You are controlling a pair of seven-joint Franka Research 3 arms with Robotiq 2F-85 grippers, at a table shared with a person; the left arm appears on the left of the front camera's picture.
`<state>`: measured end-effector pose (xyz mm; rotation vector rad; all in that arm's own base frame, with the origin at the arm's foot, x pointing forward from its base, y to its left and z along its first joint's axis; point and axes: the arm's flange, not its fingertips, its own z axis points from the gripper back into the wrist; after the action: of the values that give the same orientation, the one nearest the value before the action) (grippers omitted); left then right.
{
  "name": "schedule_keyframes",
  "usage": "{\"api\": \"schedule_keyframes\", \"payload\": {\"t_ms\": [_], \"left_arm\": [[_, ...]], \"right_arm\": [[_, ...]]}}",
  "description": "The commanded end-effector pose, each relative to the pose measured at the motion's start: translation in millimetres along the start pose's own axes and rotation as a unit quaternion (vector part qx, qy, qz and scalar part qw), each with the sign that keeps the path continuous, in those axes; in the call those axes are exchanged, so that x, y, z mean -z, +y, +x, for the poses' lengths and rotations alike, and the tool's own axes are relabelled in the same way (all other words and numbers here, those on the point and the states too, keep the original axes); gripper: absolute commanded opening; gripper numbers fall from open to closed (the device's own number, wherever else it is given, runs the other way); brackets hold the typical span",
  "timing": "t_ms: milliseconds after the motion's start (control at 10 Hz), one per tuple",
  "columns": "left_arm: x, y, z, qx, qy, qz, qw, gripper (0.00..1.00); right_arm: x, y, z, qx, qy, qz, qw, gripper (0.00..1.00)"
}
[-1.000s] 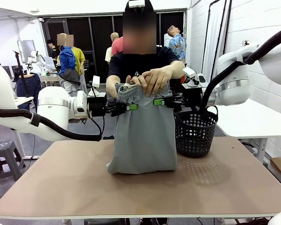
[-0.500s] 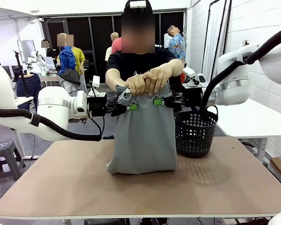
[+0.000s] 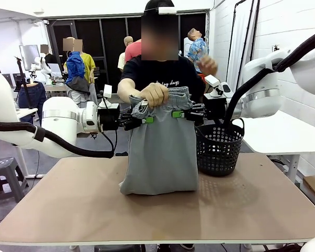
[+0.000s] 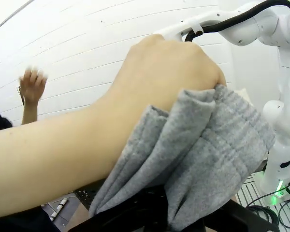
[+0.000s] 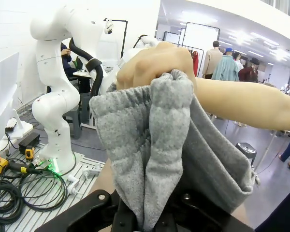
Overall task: Fold the training pants.
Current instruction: Release the ends of the Training pants and then grab the overlapped ends.
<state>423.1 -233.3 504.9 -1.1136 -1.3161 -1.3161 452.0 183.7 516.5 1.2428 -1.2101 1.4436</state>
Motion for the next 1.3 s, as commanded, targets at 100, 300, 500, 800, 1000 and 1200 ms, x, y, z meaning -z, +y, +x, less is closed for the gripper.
{"api": "schedule_keyframes", "payload": {"t_ms": [100, 300, 500, 800, 1000, 1200], "left_arm": [[-0.7, -0.2, 1.8, 0.001, -0.001, 0.001, 1.000, 0.00], [-0.7, -0.2, 1.8, 0.001, -0.001, 0.001, 1.000, 0.00], [-0.7, -0.2, 1.8, 0.001, -0.001, 0.001, 1.000, 0.00], [-0.7, -0.2, 1.8, 0.001, -0.001, 0.001, 1.000, 0.00], [-0.7, -0.2, 1.8, 0.001, -0.001, 0.001, 1.000, 0.00], [-0.7, -0.2, 1.8, 0.001, -0.001, 0.001, 1.000, 0.00]], "right_arm": [[1.4, 1.6, 0.3, -0.003, -0.002, 0.001, 1.000, 0.00], [1.4, 1.6, 0.3, -0.003, -0.002, 0.001, 1.000, 0.00], [1.4, 1.6, 0.3, -0.003, -0.002, 0.001, 1.000, 0.00], [1.4, 1.6, 0.3, -0.003, -0.002, 0.001, 1.000, 0.00], [1.4, 1.6, 0.3, -0.003, -0.002, 0.001, 1.000, 0.00], [1.4, 1.6, 0.3, -0.003, -0.002, 0.001, 1.000, 0.00]]}}
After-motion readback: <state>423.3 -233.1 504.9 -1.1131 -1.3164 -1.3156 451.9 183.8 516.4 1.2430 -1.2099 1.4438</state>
